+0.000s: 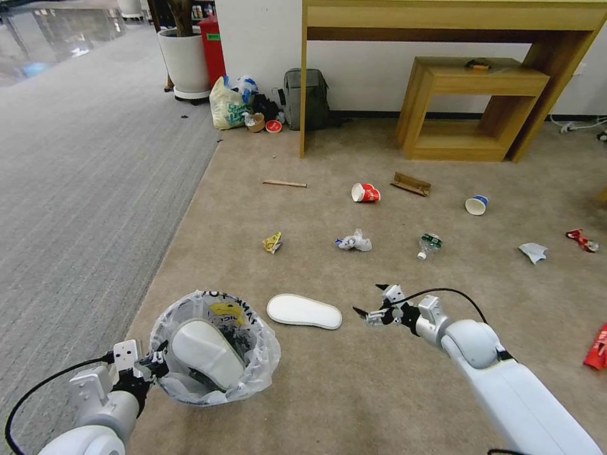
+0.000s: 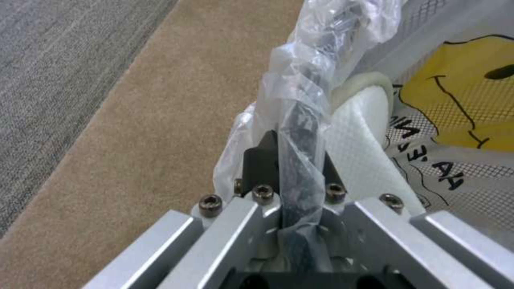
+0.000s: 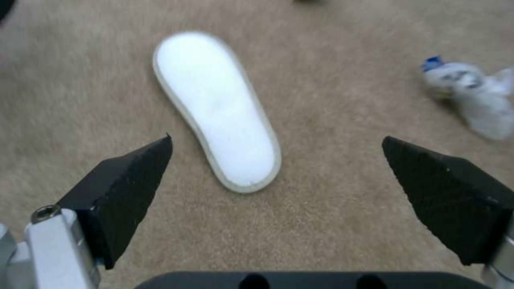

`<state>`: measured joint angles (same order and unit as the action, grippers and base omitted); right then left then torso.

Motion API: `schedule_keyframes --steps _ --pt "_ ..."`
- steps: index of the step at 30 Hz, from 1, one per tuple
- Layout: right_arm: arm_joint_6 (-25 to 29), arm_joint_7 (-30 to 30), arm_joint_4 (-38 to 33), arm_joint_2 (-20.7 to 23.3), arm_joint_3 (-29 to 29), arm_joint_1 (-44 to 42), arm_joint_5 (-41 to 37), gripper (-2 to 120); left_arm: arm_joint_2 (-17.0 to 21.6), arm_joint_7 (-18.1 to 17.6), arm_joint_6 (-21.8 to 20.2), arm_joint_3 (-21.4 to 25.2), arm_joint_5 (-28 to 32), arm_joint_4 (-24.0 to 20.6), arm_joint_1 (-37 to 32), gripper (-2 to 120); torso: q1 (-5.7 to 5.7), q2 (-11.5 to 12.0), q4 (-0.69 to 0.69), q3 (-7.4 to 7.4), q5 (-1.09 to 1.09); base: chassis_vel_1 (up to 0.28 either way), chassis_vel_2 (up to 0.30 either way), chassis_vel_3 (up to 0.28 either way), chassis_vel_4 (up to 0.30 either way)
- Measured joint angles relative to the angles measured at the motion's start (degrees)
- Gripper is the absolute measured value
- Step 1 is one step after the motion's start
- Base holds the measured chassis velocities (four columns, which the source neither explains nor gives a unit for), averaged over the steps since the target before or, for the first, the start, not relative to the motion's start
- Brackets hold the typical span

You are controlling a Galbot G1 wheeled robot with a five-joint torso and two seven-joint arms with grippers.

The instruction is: Pick up the trash bin and place the garbage on the floor into it.

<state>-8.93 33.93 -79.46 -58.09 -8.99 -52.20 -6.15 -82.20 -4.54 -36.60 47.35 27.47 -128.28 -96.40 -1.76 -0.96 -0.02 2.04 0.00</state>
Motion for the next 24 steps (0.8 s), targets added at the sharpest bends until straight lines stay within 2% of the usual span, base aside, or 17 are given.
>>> schedule_keyframes --steps 3,4,5,8,18,24 --pt "0.95 0.11 2.68 -1.31 1.78 1.89 1.27 100 -0.15 0.0 0.03 0.0 -0.02 0.12 0.0 0 0.0 0.0 0.01 0.0 0.03 0.0 0.0 0.0 0.0" --pt "1.7 -0.23 7.28 -4.52 4.14 4.81 3.21 100 -0.37 -0.04 0.08 0.01 -0.09 0.38 0.08 0 0.0 0.0 0.02 0.0 -0.02 0.0 0.0 0.0 0.0" --pt "2.0 -1.1 10.34 -6.84 5.24 6.65 3.74 100 -0.46 -0.06 0.09 0.02 -0.09 0.52 0.16 0 0.0 0.0 0.02 0.0 0.02 0.0 0.0 0.0 0.0" --pt "2.59 -1.19 13.72 -9.0 6.23 8.58 4.4 100 -0.52 -0.22 0.09 0.03 -0.09 0.69 0.37 0 0.0 0.0 0.02 0.0 -0.01 0.0 0.0 0.0 0.0" --pt "4.16 -1.53 20.46 -12.61 9.6 11.42 7.55 100 -0.92 -0.56 -0.05 -0.42 -0.32 1.92 1.73 0 0.0 0.0 0.01 0.0 0.01 0.0 0.0 0.0 0.0" --pt "5.48 -2.49 24.19 -15.32 9.35 11.62 11.07 100 -0.98 -0.57 -0.28 -0.6 -0.72 2.54 2.3 0 0.0 0.0 0.01 0.0 0.01 0.0 0.0 0.0 0.0"
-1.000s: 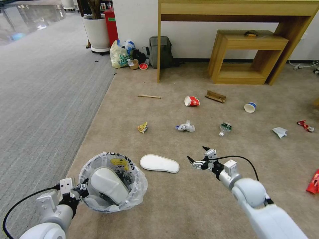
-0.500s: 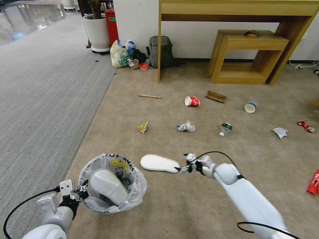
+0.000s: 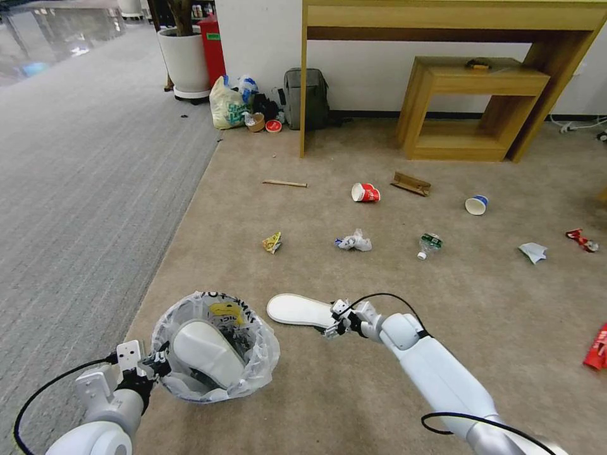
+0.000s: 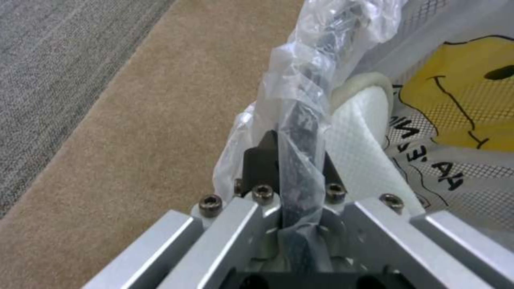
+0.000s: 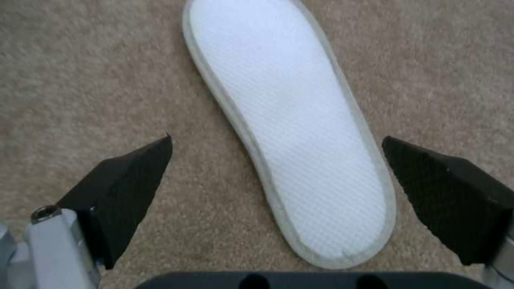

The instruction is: Pick up the trash bin and place the garbage on the floor into it.

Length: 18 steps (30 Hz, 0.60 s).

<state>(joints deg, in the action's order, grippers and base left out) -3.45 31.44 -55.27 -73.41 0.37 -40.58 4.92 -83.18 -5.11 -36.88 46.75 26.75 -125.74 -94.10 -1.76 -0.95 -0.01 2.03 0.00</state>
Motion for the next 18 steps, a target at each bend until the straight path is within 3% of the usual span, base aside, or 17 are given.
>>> schedule_keyframes --steps 18 --pt "4.06 -1.83 9.4 -4.24 -1.56 2.54 7.53 100 0.41 0.04 -0.16 -0.57 -0.21 1.78 1.32 0 0.0 -0.01 -0.01 0.0 0.0 0.0 0.0 0.0 0.0"
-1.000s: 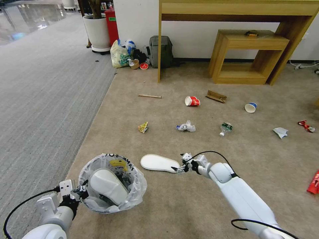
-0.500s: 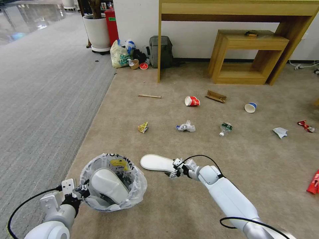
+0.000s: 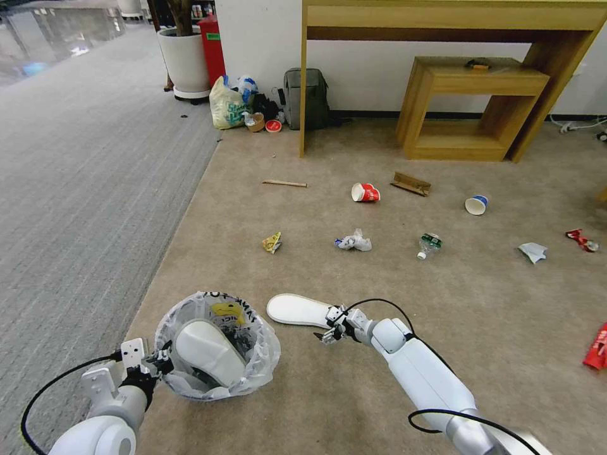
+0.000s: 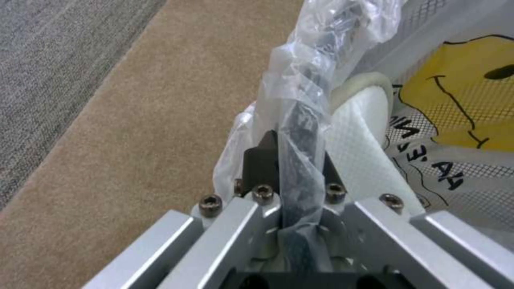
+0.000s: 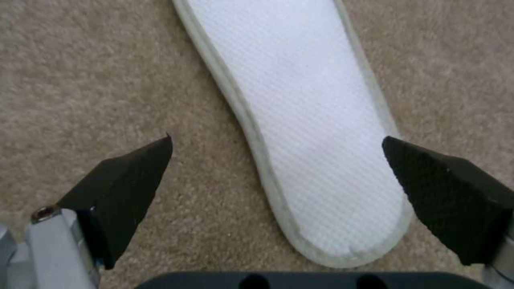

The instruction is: Pick up the trash bin and place the garbage on the floor into it.

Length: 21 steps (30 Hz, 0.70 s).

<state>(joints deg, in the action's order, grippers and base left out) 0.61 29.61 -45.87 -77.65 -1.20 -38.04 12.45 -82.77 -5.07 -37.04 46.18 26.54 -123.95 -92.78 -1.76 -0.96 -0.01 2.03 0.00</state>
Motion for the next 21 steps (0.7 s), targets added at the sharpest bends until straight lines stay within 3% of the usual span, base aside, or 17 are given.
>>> schedule_keyframes --steps 21 --pt "3.11 -3.73 6.46 -3.25 -2.57 2.3 2.57 100 0.01 0.12 -0.08 -0.41 -0.27 -0.16 -0.33 0 0.0 0.0 0.0 0.0 0.0 0.0 0.0 0.0 0.0"
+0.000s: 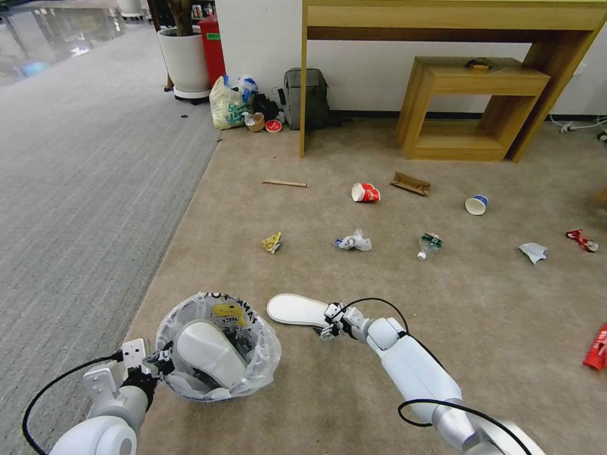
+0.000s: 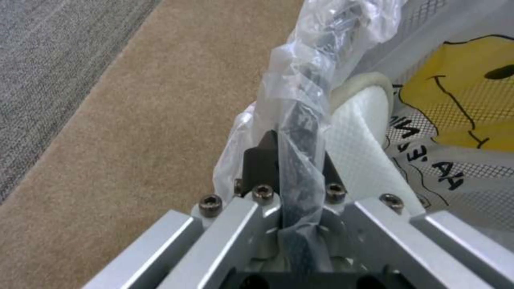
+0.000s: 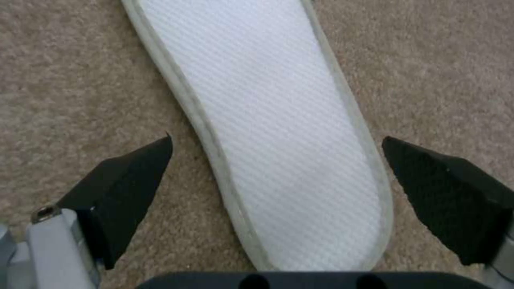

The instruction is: Pick up the trash bin and place the garbage on the floor into it.

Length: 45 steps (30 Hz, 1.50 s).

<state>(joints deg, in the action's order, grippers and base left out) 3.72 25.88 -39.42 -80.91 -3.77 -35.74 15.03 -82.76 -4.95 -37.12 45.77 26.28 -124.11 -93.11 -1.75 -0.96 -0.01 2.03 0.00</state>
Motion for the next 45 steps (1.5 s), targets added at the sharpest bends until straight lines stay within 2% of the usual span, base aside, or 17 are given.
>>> schedule_keyframes --steps 4,6,10,15,20,30,45 --pt "0.24 -0.79 0.28 -0.21 -0.21 0.03 0.05 97 0.03 0.09 0.0 -0.02 -0.07 -0.05 -0.09 0 0.0 0.0 0.0 0.0 0.0 0.0 0.0 0.0 0.0" --pt "0.26 -1.2 0.28 -0.31 -0.4 0.07 0.03 91 0.21 0.19 0.0 -0.03 -0.07 -0.11 -0.16 0 0.0 0.0 0.0 0.0 0.0 0.0 0.0 0.0 0.0" --pt "0.09 -0.7 -1.37 0.11 0.22 -0.59 -1.03 89 0.35 0.25 0.0 -0.03 -0.07 -0.17 -0.21 0 0.0 0.0 0.0 0.0 0.01 0.0 0.0 0.0 0.0" --pt "-1.61 -0.26 -5.06 1.26 2.87 -2.69 -4.02 98 0.4 0.28 0.01 -0.12 -0.08 0.06 -0.13 0 0.0 0.0 0.0 0.0 0.0 0.0 0.0 0.0 0.0" --pt "-2.28 -0.14 -5.35 1.29 3.97 -3.24 -4.86 100 0.4 0.28 0.02 -0.26 -0.12 0.19 0.01 0 0.0 0.0 0.0 0.0 0.0 0.0 0.0 0.0 0.0" --pt "-0.86 -0.37 0.96 -0.95 1.94 -0.67 -2.28 100 0.41 0.28 0.03 -0.3 -0.25 0.48 0.13 0 0.0 0.0 0.01 0.0 0.0 0.0 0.0 0.0 0.0" --pt "-0.12 -3.03 3.88 -1.9 0.38 0.93 -1.97 100 0.38 0.44 0.21 -0.33 -0.3 0.76 0.02 0 0.0 0.0 0.0 0.0 0.0 0.0 0.0 0.0 0.0"
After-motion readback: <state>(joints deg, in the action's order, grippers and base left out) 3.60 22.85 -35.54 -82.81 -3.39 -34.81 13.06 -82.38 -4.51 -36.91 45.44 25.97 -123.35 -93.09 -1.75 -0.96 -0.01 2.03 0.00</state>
